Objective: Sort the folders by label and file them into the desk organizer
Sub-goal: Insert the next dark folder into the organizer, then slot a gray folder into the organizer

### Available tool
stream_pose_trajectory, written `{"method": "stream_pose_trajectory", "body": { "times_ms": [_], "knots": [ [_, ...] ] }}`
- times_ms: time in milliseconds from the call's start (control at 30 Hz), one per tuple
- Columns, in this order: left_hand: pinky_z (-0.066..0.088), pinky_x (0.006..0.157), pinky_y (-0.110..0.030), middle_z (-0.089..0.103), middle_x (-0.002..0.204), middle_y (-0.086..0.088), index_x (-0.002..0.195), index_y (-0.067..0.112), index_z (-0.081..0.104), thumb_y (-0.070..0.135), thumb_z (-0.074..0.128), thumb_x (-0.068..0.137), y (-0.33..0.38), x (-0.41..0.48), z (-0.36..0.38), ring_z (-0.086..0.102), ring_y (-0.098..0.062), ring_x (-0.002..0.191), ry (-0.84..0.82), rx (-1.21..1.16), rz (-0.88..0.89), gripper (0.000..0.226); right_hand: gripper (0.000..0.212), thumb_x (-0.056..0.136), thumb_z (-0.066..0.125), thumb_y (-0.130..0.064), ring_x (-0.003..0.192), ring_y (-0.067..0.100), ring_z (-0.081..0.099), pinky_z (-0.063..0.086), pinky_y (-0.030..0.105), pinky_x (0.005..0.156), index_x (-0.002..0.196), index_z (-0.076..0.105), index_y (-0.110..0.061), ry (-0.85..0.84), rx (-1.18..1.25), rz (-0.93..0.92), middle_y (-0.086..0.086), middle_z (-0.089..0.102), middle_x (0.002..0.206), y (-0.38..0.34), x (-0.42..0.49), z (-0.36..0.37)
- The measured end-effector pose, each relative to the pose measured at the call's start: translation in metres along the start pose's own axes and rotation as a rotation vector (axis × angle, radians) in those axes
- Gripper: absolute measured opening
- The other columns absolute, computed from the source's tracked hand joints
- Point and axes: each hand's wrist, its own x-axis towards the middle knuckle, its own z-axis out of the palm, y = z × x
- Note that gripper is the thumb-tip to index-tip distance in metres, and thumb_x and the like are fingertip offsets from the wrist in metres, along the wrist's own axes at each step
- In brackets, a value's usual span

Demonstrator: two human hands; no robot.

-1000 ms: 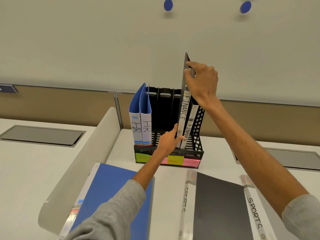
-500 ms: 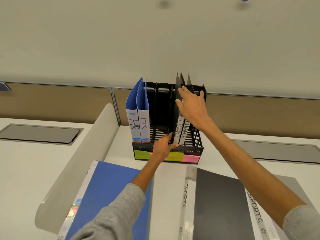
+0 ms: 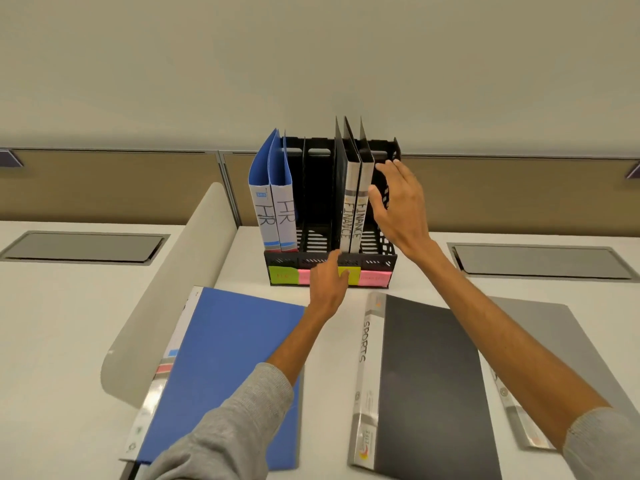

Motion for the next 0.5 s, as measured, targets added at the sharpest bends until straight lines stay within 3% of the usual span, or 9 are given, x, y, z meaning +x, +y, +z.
{"method": "stream_pose_trajectory", "body": {
  "times_ms": [67,233,400,500],
  "knots": [
    [0.054,0.084,-0.037,0.07,0.108,-0.012,0.135,0.011,0.05,0.013,0.059,0.095,0.003,-0.014,-0.002,0.065,-0.026,0.098,0.009,0.007,-0.031,0.041,0.04,0.098,0.05,-0.027,0.134,0.023,0.044,0.037,0.045,0.11,0.135,0.052,-0.011,0.011,-0.009,0.032,0.009,0.054,0.138,0.009,-0.024,-0.003],
    [0.051,0.088,-0.04,0.07,0.105,-0.008,0.121,0.014,0.056,0.027,0.057,0.096,0.003,-0.051,0.004,0.065,-0.027,0.097,-0.082,0.078,-0.16,0.028,0.037,0.099,0.047,-0.033,0.108,0.029,0.061,0.042,0.044,0.095,0.131,0.052,-0.014,-0.145,-0.094,0.249,0.011,0.067,0.119,0.032,-0.092,-0.001],
    [0.046,0.09,-0.036,0.064,0.122,-0.008,0.122,0.011,0.058,0.046,0.059,0.092,-0.008,-0.091,0.023,0.059,-0.026,0.112,-0.202,0.212,-0.27,0.046,0.042,0.1,0.046,-0.034,0.1,0.034,0.064,0.048,0.045,0.09,0.135,0.045,-0.011,-0.399,-0.167,0.488,0.015,0.069,0.107,0.057,-0.167,0.006],
    [0.047,0.082,-0.032,0.064,0.118,-0.009,0.115,0.009,0.059,0.058,0.061,0.086,-0.014,-0.113,0.036,0.061,-0.025,0.107,-0.304,0.24,-0.32,0.058,0.044,0.098,0.051,-0.032,0.106,0.036,0.062,0.049,0.05,0.094,0.135,0.045,-0.009,-0.501,-0.181,0.597,0.015,0.068,0.108,0.065,-0.203,0.006]
  ]
}}
